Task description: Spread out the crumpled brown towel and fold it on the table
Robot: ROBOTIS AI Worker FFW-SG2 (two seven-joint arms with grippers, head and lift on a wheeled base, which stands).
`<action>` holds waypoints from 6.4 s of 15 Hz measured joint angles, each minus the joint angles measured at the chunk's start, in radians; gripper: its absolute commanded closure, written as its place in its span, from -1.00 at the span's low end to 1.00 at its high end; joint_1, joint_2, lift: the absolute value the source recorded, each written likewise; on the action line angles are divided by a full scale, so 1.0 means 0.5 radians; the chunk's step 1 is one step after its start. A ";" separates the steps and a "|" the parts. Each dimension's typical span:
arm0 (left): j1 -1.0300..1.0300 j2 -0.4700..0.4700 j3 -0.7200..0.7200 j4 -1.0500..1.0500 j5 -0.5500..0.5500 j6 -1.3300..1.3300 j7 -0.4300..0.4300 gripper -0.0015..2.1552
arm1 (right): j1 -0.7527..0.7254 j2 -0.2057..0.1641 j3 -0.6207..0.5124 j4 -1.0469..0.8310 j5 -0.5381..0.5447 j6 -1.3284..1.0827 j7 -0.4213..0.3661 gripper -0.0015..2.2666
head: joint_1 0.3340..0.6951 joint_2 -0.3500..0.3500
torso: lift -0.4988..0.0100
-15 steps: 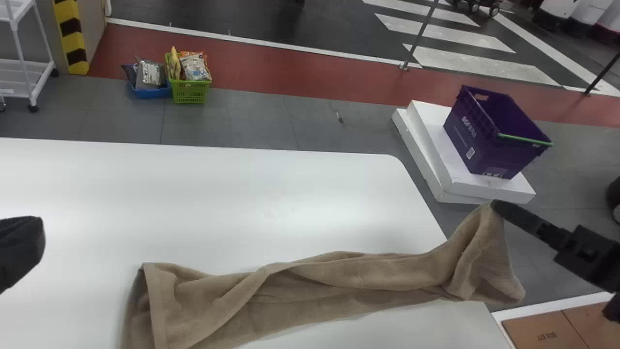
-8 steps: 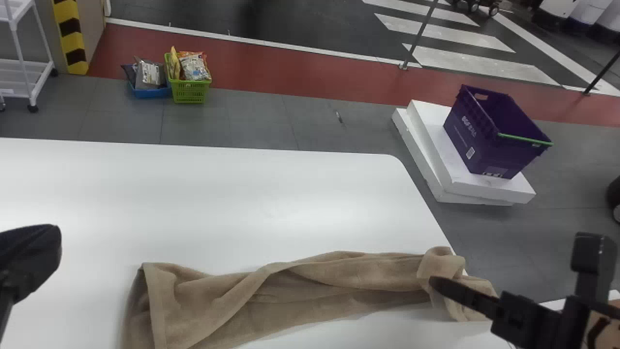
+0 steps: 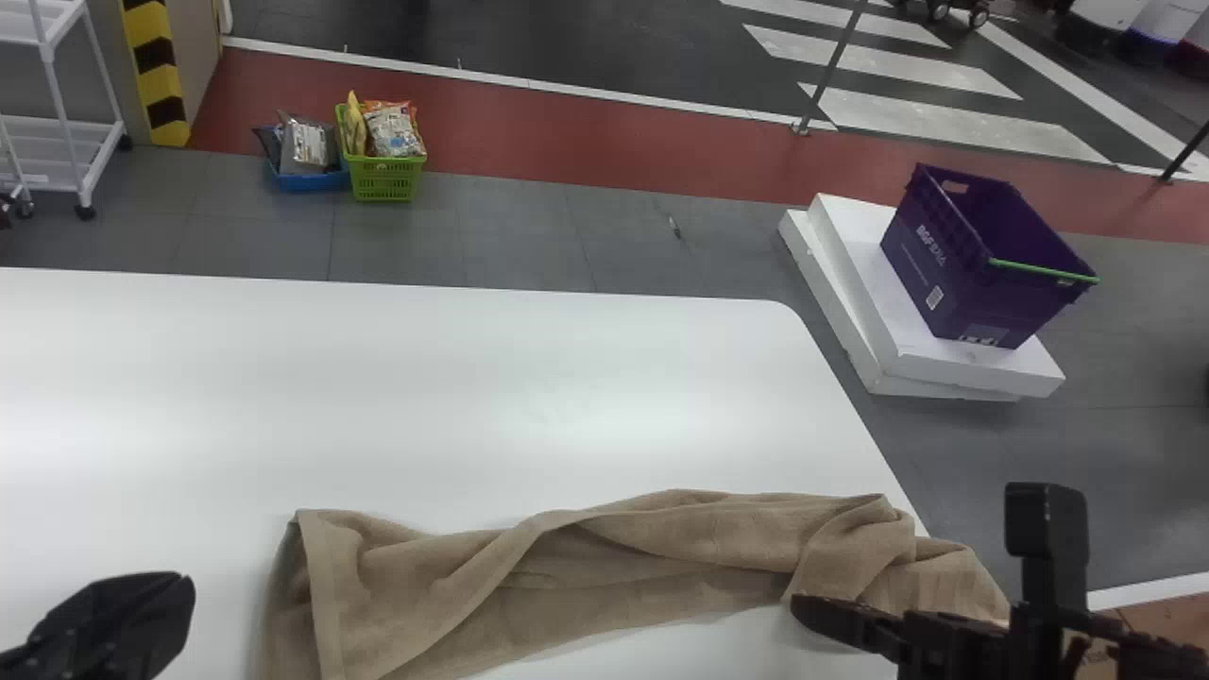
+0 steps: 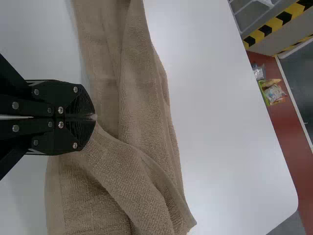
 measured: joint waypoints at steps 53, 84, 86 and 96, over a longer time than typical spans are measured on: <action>-0.215 -0.015 -0.432 0.016 0.148 0.627 0.127 -0.20 | 0.086 0.000 0.045 0.044 -0.155 -0.252 0.004 0.46 | 1.00 -1.00 | 0.46; -0.195 0.024 -0.561 0.202 -0.010 0.278 0.167 -0.35 | 0.096 0.000 -0.056 0.084 -0.304 -0.287 0.101 0.46 | 1.00 -1.00 | 0.46; -0.201 0.025 -0.562 0.226 -0.023 0.252 0.174 -0.27 | 0.095 0.000 -0.078 0.093 -0.315 -0.289 0.111 0.46 | 1.00 -1.00 | 0.46; -0.162 0.030 -0.552 0.194 -0.053 0.172 0.189 0.34 | 0.093 0.000 -0.079 0.087 -0.320 -0.260 0.127 0.46 | 1.00 -1.00 | 0.46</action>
